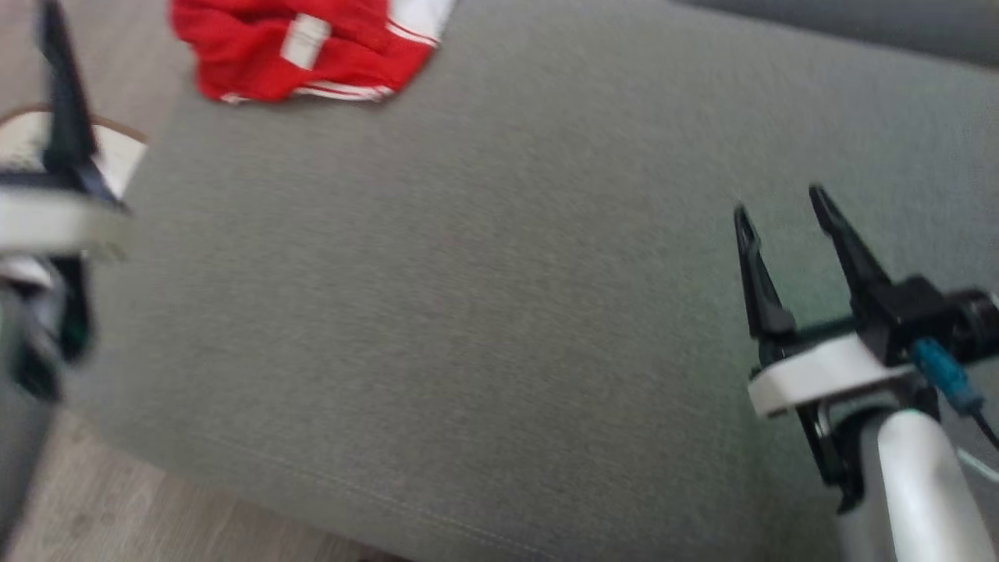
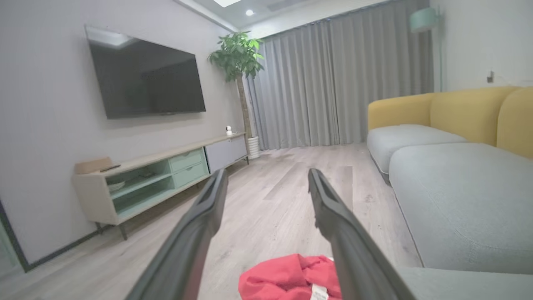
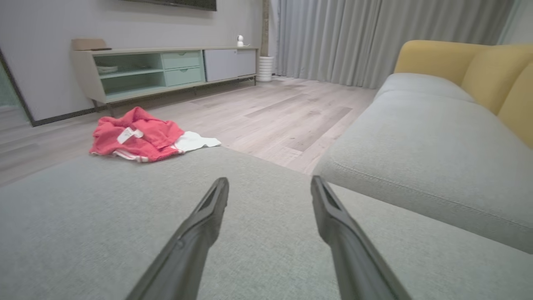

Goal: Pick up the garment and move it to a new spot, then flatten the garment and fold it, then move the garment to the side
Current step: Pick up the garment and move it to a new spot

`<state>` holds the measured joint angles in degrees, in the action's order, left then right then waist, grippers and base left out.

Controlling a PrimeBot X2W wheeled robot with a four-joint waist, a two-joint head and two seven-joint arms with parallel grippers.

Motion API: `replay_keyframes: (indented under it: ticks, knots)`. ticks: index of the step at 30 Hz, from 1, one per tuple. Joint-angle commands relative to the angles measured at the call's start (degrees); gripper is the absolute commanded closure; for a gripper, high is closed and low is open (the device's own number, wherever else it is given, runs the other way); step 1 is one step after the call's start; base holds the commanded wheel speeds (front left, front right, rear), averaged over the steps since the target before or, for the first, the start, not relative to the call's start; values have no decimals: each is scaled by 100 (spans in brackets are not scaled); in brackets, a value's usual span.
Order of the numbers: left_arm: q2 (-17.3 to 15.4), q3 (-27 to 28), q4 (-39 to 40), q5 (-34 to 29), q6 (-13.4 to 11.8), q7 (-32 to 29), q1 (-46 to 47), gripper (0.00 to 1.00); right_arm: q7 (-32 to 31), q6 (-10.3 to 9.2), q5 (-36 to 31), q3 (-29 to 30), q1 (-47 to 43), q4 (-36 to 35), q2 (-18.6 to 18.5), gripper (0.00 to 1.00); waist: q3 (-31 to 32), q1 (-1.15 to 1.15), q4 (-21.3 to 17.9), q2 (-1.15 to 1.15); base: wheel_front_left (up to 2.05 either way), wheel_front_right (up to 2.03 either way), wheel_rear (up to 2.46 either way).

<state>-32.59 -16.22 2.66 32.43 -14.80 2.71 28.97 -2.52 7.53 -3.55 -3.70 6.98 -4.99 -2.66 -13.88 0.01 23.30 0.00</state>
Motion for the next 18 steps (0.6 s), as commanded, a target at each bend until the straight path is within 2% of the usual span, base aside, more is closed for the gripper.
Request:
replay_keyframes:
  ticks: [1, 6, 11, 18]
  knots:
    - [-410, 328, 0, -27, 92, -162, 509, 0, -58, -4, -63, -201, 251, -284, -21, 0, -577, -1, -530, 0, 0, 0, 0]
    - [-458, 261, -971, 192, 442, -764, 1736, 0, -199, -4, -264, -224, 600, -513, -21, 0, -1187, -1, -859, 0, 0, 0, 0]
    - [-141, 165, -2223, 536, 757, -1084, 2489, 0, -318, -4, -402, -193, 832, -766, -21, 0, -1714, -1, -1066, 0, 0, 0, 0]
    - [260, -323, -3460, 603, 1440, -1250, 2966, 0, -418, -4, -544, -171, 925, -939, -21, 0, -2261, -1, -1130, 0, 0, 0, 0]
